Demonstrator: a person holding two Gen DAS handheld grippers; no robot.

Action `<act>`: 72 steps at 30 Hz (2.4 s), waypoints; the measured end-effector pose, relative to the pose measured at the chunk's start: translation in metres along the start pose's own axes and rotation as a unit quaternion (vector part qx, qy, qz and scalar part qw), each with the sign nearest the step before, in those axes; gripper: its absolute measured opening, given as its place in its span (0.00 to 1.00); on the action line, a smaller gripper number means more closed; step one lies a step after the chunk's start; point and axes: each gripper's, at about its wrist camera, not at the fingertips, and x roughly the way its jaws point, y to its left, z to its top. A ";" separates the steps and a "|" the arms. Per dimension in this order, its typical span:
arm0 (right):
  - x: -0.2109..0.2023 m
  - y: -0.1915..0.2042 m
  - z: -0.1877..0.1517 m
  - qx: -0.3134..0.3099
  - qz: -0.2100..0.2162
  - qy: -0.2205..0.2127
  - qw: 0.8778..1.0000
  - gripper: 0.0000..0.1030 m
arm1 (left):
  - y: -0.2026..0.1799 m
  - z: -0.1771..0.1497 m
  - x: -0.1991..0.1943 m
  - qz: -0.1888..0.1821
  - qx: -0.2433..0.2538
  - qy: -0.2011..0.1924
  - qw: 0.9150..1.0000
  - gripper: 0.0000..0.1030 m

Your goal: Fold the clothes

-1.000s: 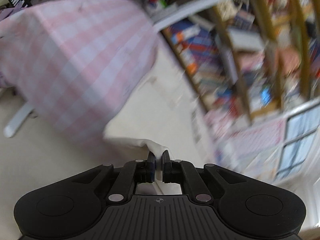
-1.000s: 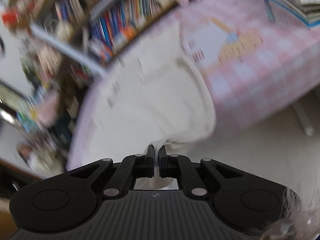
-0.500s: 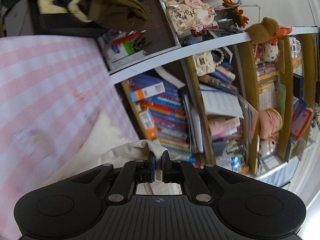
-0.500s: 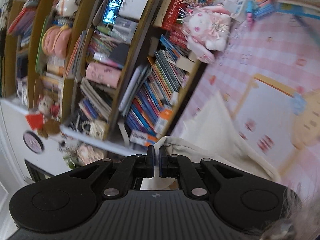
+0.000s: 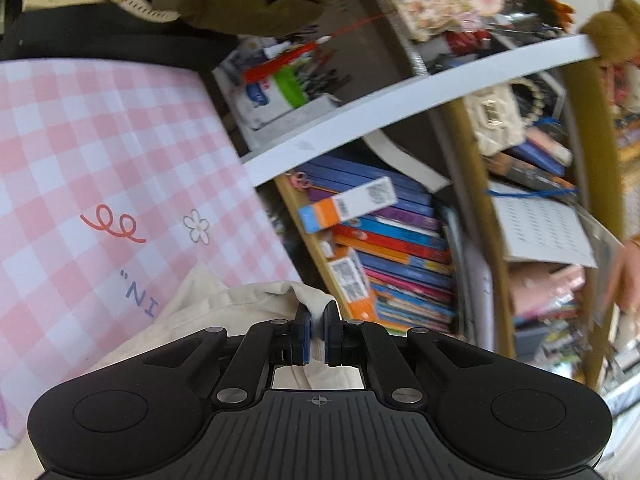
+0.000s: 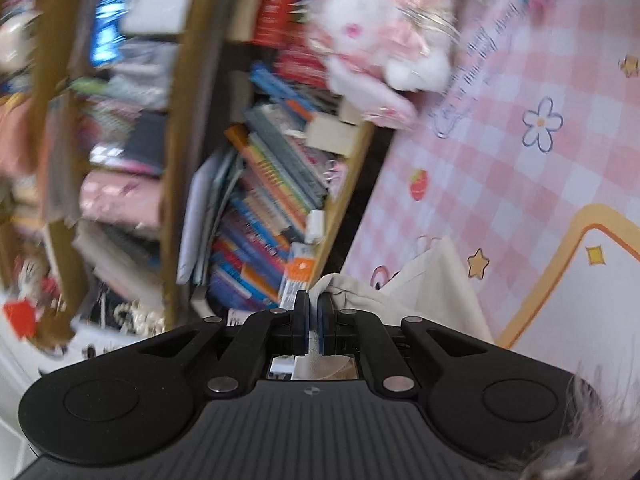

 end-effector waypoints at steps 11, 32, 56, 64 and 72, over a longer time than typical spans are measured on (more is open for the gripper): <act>0.090 -0.057 0.037 0.052 -0.105 0.043 0.992 0.04 | 0.016 0.000 0.079 0.163 0.026 0.030 0.986 0.06; 0.097 0.043 -0.073 -0.465 -0.224 0.092 0.851 0.56 | -0.075 -0.149 0.090 0.189 0.496 0.135 0.837 0.63; 0.235 0.058 -0.112 -0.530 -0.296 0.032 0.794 0.41 | -0.057 -0.173 0.095 0.134 0.568 0.189 0.790 0.74; 0.172 0.067 -0.101 -0.515 -0.265 0.012 0.815 0.49 | -0.064 -0.160 0.119 0.152 0.552 0.200 0.795 0.73; 0.189 0.029 -0.130 -0.530 -0.307 0.118 0.782 0.50 | -0.069 -0.134 0.156 0.152 0.531 0.216 0.805 0.74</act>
